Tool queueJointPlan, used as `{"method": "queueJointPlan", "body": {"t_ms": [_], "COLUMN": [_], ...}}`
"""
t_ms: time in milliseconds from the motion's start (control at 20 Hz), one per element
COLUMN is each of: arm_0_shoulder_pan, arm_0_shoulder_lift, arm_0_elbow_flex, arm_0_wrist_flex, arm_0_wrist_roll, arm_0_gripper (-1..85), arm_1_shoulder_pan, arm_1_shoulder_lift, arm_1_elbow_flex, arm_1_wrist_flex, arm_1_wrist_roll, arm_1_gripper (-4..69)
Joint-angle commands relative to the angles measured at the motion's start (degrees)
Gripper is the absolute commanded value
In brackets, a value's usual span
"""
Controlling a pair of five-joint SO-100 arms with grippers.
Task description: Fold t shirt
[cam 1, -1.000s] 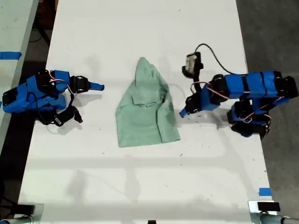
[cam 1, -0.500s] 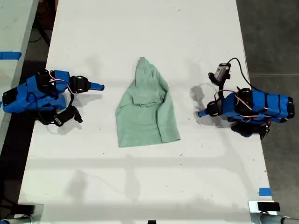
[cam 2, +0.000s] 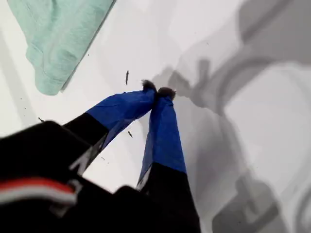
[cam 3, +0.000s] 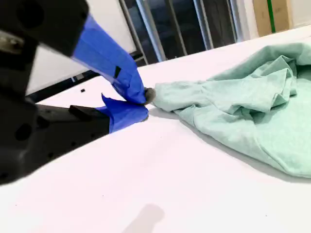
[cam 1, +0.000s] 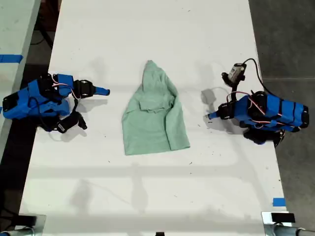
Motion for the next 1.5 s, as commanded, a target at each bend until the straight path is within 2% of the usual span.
{"method": "queueJointPlan", "body": {"t_ms": [0, 300, 450, 600, 1450], "arm_0_shoulder_pan": [-0.8, -2.0, -7.6, -11.2, -9.2], "arm_0_shoulder_lift": [0.4, 0.4, 0.4, 0.4, 0.4], "arm_0_elbow_flex": [1.5, 1.1, -2.3, -1.2, 0.0], "arm_0_wrist_flex": [-0.8, -0.3, 1.3, -1.0, -0.3], "arm_0_wrist_roll": [-1.0, -1.1, 3.3, 7.5, 5.2], "arm_0_gripper": [-0.3, -0.3, -0.3, -0.3, -0.3], "arm_1_shoulder_pan": [-0.3, -0.8, -0.7, -0.8, -1.1], "arm_1_shoulder_lift": [0.5, 0.5, 0.5, 0.5, 0.5], "arm_1_elbow_flex": [2.7, 2.8, 2.8, 2.8, 2.9], "arm_1_wrist_flex": [0.1, -0.2, -0.2, -0.2, -0.4], "arm_1_wrist_roll": [-0.1, 0.3, 0.3, 0.4, 1.0], "arm_1_gripper": [1.4, 1.4, 1.4, 1.4, 1.4]}}
